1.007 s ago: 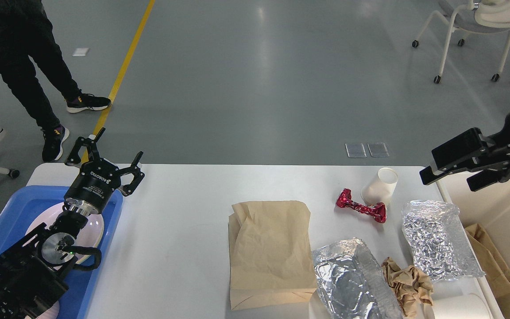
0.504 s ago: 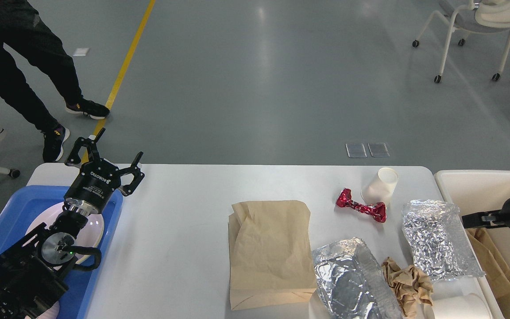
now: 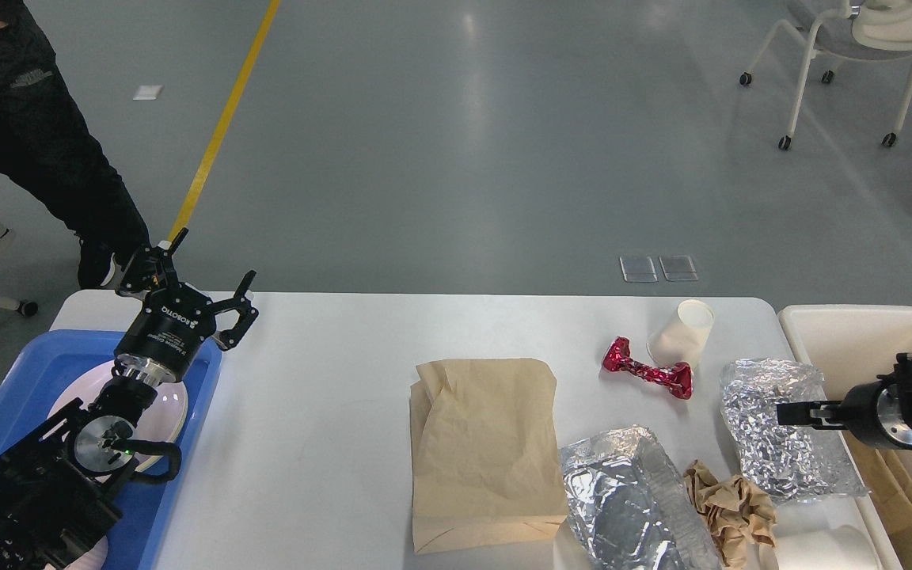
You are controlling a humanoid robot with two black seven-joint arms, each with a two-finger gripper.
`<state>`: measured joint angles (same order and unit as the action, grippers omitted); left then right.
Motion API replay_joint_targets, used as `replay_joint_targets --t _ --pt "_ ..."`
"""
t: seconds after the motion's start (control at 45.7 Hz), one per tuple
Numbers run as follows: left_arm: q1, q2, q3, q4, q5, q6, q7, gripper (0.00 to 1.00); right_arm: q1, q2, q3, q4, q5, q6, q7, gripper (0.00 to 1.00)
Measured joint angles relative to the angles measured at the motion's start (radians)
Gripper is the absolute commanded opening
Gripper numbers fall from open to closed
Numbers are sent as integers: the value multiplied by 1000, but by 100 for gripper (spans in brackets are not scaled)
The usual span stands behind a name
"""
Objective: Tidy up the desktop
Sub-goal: 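Lower the right gripper onto the brown paper bag and grasp it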
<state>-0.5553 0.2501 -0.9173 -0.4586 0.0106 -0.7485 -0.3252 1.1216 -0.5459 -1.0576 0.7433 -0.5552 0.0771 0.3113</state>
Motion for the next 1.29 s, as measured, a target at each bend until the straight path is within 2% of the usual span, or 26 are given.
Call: replay_joint_targets --t 0.131,0.219,0.329,0.438,0.482,0.591,0.679,0.854,0.964,1.051,1.095,1.226,1.292 --pt "0 0 0 0 0 0 0 100 49 0 20 24 2 29 9 100" --pt "0 0 0 0 0 0 0 100 161 -25 28 91 3 106 15 100" --pt "0 0 0 0 0 0 0 100 417 -93 30 257 3 277 19 100" --pt "0 0 0 0 0 0 0 100 758 -115 22 471 1 477 19 100" --pt "0 0 0 0 0 0 0 100 931 -102 18 557 0 587 18 100" --pt "0 0 0 0 0 0 0 100 1250 -35 29 667 0 805 22 100" --pt "0 0 0 0 0 0 0 100 1407 10 70 711 0 867 34 100" --pt "0 0 0 0 0 0 0 100 1496 91 216 729 40 882 70 100" --pt "0 0 0 0 0 0 0 100 1453 171 216 729 185 883 63 100" --pt "0 0 0 0 0 0 0 100 1372 264 148 730 318 862 54 100" --pt "0 0 0 0 0 0 0 100 1330 323 99 729 365 805 52 100" --pt "0 0 0 0 0 0 0 100 1148 546 -64 728 510 490 48 100" --pt "0 0 0 0 0 0 0 100 1053 632 -109 729 567 367 36 100"
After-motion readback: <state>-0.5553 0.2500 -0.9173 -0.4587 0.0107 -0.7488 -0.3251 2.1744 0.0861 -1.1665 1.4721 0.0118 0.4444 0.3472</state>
